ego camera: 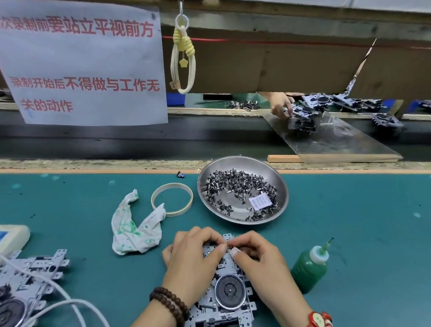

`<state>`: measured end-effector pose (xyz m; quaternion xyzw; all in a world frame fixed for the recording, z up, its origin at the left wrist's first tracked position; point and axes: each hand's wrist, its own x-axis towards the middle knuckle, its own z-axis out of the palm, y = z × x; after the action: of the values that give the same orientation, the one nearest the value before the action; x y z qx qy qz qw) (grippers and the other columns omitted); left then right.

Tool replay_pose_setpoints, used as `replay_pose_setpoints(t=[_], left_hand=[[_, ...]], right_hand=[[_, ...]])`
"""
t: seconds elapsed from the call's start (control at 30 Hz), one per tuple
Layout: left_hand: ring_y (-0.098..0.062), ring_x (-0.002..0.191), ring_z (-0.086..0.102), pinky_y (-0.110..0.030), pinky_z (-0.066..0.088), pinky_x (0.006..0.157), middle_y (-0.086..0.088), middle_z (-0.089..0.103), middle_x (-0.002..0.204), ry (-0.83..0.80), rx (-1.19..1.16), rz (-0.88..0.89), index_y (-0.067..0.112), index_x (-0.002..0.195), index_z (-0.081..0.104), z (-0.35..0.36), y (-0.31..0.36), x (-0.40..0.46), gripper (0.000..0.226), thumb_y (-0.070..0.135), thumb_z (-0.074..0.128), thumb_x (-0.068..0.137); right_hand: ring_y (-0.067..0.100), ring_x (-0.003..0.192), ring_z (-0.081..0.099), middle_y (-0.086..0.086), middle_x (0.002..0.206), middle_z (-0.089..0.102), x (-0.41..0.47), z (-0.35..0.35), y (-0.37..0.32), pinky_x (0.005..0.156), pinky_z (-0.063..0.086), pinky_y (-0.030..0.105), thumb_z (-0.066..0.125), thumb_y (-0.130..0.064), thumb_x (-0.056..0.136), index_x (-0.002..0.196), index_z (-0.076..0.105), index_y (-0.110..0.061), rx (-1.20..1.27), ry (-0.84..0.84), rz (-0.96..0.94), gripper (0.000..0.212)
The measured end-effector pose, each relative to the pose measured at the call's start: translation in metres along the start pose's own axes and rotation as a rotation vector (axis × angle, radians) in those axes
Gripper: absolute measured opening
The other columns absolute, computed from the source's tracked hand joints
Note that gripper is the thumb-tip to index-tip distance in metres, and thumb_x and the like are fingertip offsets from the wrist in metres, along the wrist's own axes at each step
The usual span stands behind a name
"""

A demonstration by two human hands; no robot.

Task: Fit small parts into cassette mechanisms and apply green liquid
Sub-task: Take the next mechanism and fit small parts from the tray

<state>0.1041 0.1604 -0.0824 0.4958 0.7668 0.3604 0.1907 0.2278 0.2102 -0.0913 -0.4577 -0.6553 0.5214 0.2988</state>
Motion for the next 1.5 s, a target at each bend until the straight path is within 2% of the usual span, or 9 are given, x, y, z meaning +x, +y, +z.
replay_pose_setpoints(t=[0.43, 0.63, 0.87, 1.0, 1.1, 1.17, 1.33, 1.43, 1.5], left_hand=[[0.007, 0.096, 0.034, -0.022, 0.013, 0.074, 0.024, 0.054, 0.085, 0.023, -0.008, 0.067, 0.049, 0.072, 0.050, 0.002, -0.005, -0.004, 0.020, 0.037, 0.056, 0.087], [0.010, 0.095, 0.030, -0.022, 0.013, 0.076, 0.023, 0.049, 0.086, -0.008, 0.028, 0.147, 0.056, 0.074, 0.048, 0.000, -0.007, -0.007, 0.029, 0.032, 0.054, 0.090], [0.003, 0.093, 0.034, -0.023, 0.019, 0.081, 0.027, 0.044, 0.089, -0.015, 0.130, 0.220, 0.043, 0.093, 0.058, -0.001, -0.008, -0.011, 0.021, 0.024, 0.048, 0.092], [0.000, 0.096, 0.039, -0.022, 0.031, 0.090, 0.032, 0.044, 0.096, 0.014, 0.031, 0.211, 0.044, 0.092, 0.060, 0.000, -0.005, -0.015, 0.034, 0.012, 0.050, 0.091], [0.000, 0.110, 0.033, -0.012, 0.022, 0.096, 0.024, 0.044, 0.114, 0.108, -0.081, 0.169, 0.054, 0.094, 0.051, -0.005, -0.004, -0.024, 0.043, 0.011, 0.054, 0.090], [-0.002, 0.115, 0.030, -0.018, 0.022, 0.099, 0.020, 0.041, 0.117, 0.188, -0.125, 0.110, 0.055, 0.100, 0.046, -0.011, -0.009, -0.031, 0.045, 0.013, 0.056, 0.088], [-0.015, 0.083, 0.058, -0.025, 0.041, 0.074, 0.002, 0.045, 0.109, 0.126, -0.265, -0.212, 0.034, 0.115, 0.047, -0.026, -0.030, -0.041, 0.037, 0.018, 0.062, 0.085], [-0.019, 0.068, 0.061, -0.021, 0.047, 0.051, 0.001, 0.051, 0.098, 0.055, -0.345, -0.305, 0.030, 0.117, 0.047, -0.027, -0.030, -0.040, 0.035, 0.020, 0.061, 0.086], [-0.015, 0.060, 0.060, -0.020, 0.047, 0.045, 0.001, 0.055, 0.095, 0.029, -0.336, -0.303, 0.031, 0.113, 0.047, -0.027, -0.028, -0.038, 0.031, 0.019, 0.060, 0.088]], right_hand=[[0.008, 0.061, 0.050, -0.006, 0.070, 0.061, 0.003, 0.006, -0.005, 0.058, 0.042, 0.018, 0.054, 0.004, 0.081, 0.077, 0.063, -0.020, 0.103, 0.034, 0.073, 0.025], [0.008, 0.072, 0.054, -0.002, 0.085, 0.062, 0.004, 0.006, -0.009, 0.063, 0.042, 0.017, 0.056, 0.004, 0.081, 0.082, 0.059, -0.021, 0.143, 0.030, 0.096, 0.025], [0.008, 0.075, 0.055, 0.001, 0.089, 0.061, 0.003, 0.006, -0.015, 0.063, 0.043, 0.015, 0.054, 0.005, 0.083, 0.084, 0.058, -0.020, 0.150, 0.013, 0.109, 0.025], [0.004, 0.095, 0.056, -0.005, 0.109, 0.058, -0.012, 0.006, -0.015, 0.081, 0.045, 0.012, 0.052, -0.004, 0.088, 0.096, 0.055, -0.030, 0.028, 0.006, 0.006, 0.026], [-0.011, 0.100, 0.048, -0.019, 0.111, 0.051, -0.036, -0.002, -0.013, 0.074, 0.039, 0.002, 0.057, -0.007, 0.085, 0.097, 0.052, -0.043, -0.095, 0.087, -0.171, 0.039], [-0.007, 0.091, 0.055, -0.017, 0.095, 0.062, -0.055, -0.011, -0.011, 0.067, 0.041, 0.003, 0.062, -0.007, 0.079, 0.084, 0.063, -0.040, -0.036, 0.260, -0.310, 0.033], [-0.001, 0.064, 0.049, -0.014, 0.078, 0.058, -0.075, -0.043, 0.006, 0.057, 0.041, 0.006, 0.066, -0.011, 0.062, 0.080, 0.056, -0.036, 0.141, 0.764, -0.337, 0.033], [0.008, 0.079, 0.046, 0.005, 0.103, 0.049, -0.066, -0.057, 0.020, 0.061, 0.042, 0.009, 0.075, 0.011, 0.067, 0.099, 0.048, -0.031, 0.132, 0.697, -0.144, 0.059], [0.019, 0.096, 0.046, 0.004, 0.114, 0.045, -0.060, -0.060, 0.024, 0.077, 0.044, 0.021, 0.074, 0.009, 0.068, 0.115, 0.047, -0.025, 0.083, 0.573, -0.020, 0.064]])
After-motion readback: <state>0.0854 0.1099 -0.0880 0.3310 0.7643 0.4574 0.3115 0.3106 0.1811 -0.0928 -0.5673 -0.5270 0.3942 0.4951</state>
